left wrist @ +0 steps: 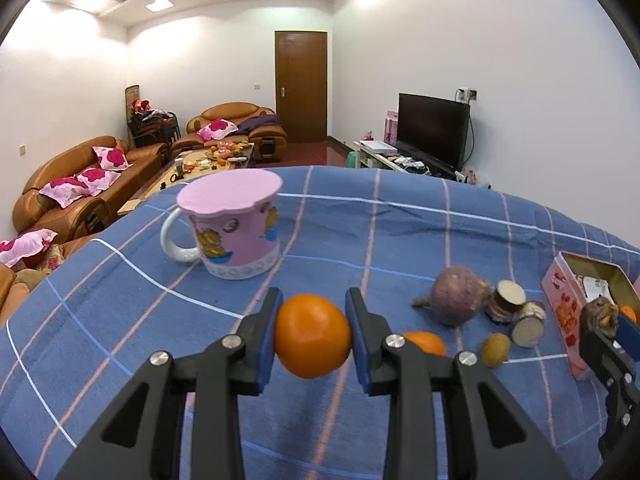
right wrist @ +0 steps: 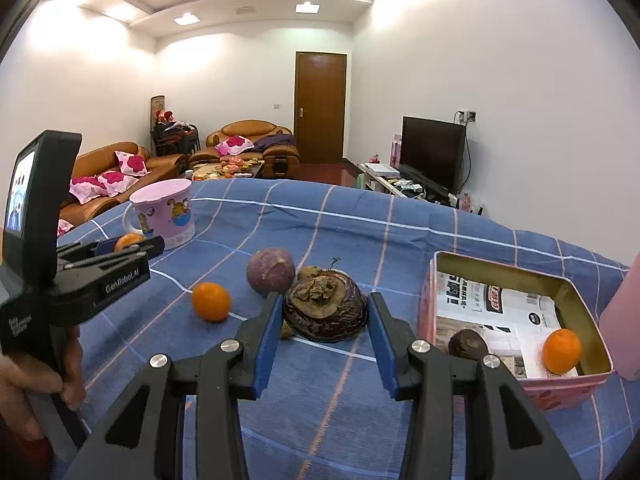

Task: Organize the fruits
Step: 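Grasp an orange with the left gripper while the right gripper grasps a mangosteen, then carry the orange and mangosteen over the tin tray with both grippers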

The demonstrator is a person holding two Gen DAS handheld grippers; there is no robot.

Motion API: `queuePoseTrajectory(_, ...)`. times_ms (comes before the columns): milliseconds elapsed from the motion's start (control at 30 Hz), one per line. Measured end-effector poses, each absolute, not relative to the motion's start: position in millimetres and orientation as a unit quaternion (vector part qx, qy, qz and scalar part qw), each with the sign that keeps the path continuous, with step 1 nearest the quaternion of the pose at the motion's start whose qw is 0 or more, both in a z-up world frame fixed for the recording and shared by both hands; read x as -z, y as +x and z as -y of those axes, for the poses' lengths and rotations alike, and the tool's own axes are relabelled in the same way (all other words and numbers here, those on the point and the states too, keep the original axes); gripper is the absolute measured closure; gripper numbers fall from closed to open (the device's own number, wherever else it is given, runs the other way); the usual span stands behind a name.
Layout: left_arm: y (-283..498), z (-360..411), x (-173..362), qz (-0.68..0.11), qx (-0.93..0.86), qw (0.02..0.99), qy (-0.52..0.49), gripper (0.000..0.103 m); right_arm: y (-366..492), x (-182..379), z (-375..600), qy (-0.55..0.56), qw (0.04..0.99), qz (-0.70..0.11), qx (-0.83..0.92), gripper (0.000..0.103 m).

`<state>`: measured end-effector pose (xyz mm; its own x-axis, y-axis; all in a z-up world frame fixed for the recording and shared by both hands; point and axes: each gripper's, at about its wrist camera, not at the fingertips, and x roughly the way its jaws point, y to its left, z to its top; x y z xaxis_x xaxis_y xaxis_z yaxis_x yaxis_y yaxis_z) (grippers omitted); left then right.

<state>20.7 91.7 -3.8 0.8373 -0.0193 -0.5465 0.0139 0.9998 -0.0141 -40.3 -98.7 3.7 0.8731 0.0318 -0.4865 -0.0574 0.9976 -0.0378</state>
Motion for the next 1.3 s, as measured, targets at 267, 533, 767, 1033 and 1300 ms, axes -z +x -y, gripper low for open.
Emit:
queuePoseTrajectory(267, 6.6, -52.7, 1.8, -0.284, 0.03, 0.958, 0.01, 0.069, -49.0, -6.5, 120.5, -0.022, 0.969, -0.244, -0.018, 0.058)
queuePoseTrajectory(533, 0.0, -15.0, 2.2, -0.292, 0.052, 0.955, 0.012, 0.069, -52.9, -8.6, 145.4, -0.017, 0.97, -0.242, -0.006, 0.058)
queuePoseTrajectory(767, -4.9, 12.7, 1.8, -0.292, 0.073, 0.954, 0.015, 0.069, -57.1, -10.2, 166.0, -0.017, 0.971, -0.239, 0.005, 0.058)
queuePoseTrajectory(1033, -8.7, 50.1, 0.9, -0.289, 0.101, 0.952, 0.028, 0.069, -61.3, -15.1, 201.3, -0.009, 0.972, -0.23, 0.038, 0.058)
queuePoseTrajectory(1300, -10.9, 101.8, -0.7, -0.284, 0.138, 0.947, 0.05, 0.069, -64.9, -20.0, 262.2, 0.023, 0.97, -0.224, 0.096, 0.058)
